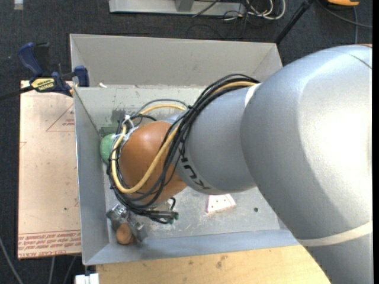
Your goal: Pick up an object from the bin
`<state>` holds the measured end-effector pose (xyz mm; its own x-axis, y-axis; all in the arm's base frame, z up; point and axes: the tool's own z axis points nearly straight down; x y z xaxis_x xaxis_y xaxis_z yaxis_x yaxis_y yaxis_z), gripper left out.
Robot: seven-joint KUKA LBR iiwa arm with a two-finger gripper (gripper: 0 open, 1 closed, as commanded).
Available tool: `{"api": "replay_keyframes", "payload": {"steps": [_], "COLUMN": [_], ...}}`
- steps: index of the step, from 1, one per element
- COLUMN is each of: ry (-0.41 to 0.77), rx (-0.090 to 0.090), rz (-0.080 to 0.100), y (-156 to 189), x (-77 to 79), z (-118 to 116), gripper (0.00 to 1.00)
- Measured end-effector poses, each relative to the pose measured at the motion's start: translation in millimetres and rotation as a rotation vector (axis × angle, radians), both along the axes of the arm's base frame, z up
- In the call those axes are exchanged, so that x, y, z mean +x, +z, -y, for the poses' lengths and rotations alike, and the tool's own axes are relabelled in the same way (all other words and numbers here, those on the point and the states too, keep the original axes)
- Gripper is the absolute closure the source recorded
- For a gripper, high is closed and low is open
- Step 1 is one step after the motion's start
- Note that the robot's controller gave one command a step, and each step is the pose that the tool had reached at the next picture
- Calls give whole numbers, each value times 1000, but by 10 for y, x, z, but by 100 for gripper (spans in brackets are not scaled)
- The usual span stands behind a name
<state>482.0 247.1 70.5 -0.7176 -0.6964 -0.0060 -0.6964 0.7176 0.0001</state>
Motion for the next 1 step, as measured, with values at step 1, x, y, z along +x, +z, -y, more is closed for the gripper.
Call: {"api": "replay_keyframes", "payload": {"steps": [1], "ry": [-1], "rx": [-1], "rz": [11], "y": [20], "x": [39], "z": [16], "gripper": [0]}}
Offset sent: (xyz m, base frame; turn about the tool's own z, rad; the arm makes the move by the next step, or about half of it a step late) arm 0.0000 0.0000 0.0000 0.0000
